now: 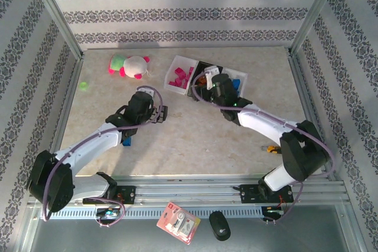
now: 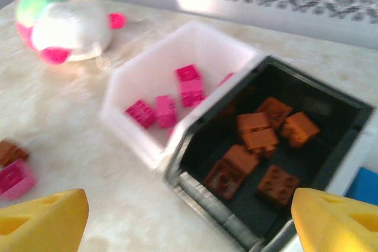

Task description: Sort the legos into containers by color

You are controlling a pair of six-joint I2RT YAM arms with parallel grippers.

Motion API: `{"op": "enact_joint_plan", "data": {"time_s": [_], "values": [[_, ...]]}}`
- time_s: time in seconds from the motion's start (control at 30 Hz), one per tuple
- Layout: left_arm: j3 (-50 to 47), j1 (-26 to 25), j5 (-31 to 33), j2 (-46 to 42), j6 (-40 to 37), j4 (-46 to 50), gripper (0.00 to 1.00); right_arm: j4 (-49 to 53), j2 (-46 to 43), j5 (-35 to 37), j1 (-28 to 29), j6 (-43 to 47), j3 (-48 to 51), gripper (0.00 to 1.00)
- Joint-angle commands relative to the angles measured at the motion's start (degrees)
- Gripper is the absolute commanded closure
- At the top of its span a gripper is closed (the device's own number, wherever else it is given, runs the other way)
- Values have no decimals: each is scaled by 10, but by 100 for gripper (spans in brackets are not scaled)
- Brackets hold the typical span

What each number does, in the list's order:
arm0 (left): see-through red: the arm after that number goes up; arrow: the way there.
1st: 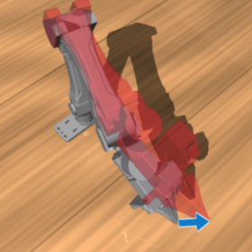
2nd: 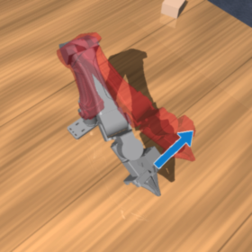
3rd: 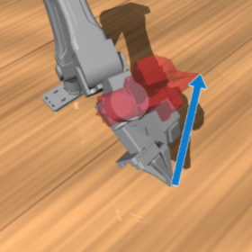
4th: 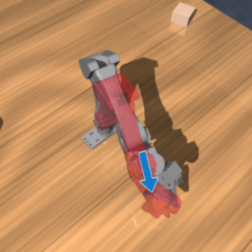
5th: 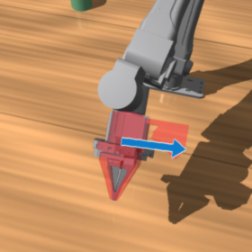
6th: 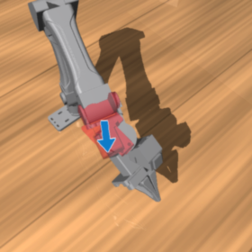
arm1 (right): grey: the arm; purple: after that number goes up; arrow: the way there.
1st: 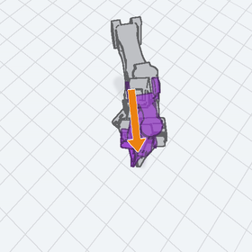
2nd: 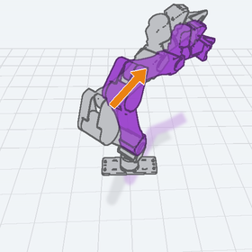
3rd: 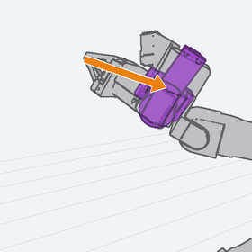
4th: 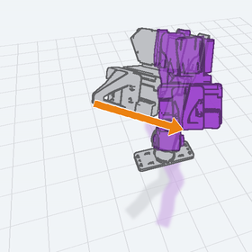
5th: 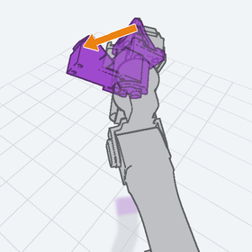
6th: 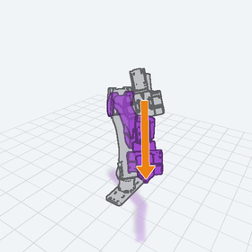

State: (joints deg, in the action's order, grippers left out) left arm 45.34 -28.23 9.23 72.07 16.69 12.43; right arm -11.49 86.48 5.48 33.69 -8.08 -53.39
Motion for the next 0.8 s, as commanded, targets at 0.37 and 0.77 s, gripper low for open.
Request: {"op": "enact_joint_plan", "data": {"time_s": [0.37, 0.77], "values": [[125, 76, -59, 186, -8, 133, 29, -1, -106, 32, 95, -10, 77, 11], [185, 93, -79, 281, -7, 116, 38, 6, -115, 48, 94, -2, 82, 11]]}}
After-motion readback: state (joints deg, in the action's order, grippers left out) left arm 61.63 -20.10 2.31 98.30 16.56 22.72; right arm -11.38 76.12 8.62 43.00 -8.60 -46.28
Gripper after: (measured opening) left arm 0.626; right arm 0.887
